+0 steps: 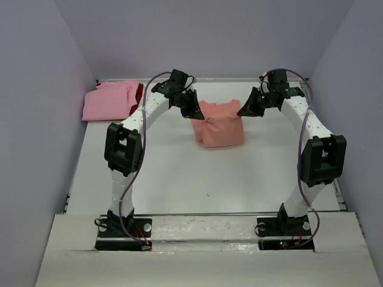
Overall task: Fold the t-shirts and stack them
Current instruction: Fold the long partially folded tshirt into a neat square
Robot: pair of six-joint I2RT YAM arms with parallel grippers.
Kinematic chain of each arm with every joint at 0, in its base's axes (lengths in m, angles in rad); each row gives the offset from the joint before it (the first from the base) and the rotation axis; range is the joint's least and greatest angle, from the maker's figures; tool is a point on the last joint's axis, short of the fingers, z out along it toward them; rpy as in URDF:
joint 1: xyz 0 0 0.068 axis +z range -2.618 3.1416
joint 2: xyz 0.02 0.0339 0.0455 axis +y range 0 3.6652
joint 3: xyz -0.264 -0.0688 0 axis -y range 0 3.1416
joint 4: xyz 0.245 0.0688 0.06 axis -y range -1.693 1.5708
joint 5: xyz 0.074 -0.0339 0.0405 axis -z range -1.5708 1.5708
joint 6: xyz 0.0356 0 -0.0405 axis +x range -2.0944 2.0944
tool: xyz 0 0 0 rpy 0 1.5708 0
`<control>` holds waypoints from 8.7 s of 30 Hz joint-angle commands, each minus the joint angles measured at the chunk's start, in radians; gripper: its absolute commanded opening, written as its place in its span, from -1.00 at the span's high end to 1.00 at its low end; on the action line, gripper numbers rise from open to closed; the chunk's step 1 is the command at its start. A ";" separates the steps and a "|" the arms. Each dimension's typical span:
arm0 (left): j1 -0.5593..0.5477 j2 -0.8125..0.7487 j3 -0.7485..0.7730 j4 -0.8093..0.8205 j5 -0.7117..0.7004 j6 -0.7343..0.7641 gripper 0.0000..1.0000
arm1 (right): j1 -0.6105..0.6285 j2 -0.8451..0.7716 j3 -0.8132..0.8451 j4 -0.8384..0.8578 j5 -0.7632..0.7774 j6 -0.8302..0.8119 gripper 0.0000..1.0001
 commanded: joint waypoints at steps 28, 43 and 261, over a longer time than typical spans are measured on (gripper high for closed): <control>0.115 0.302 0.423 0.017 0.085 -0.029 1.00 | -0.006 0.250 0.323 0.085 0.059 -0.029 1.00; 0.170 0.425 0.436 0.281 0.162 -0.110 0.90 | -0.006 0.353 0.300 0.254 0.139 -0.032 1.00; -0.129 -0.046 -0.559 0.424 0.038 -0.062 1.00 | 0.158 -0.015 -0.492 0.413 0.140 0.089 1.00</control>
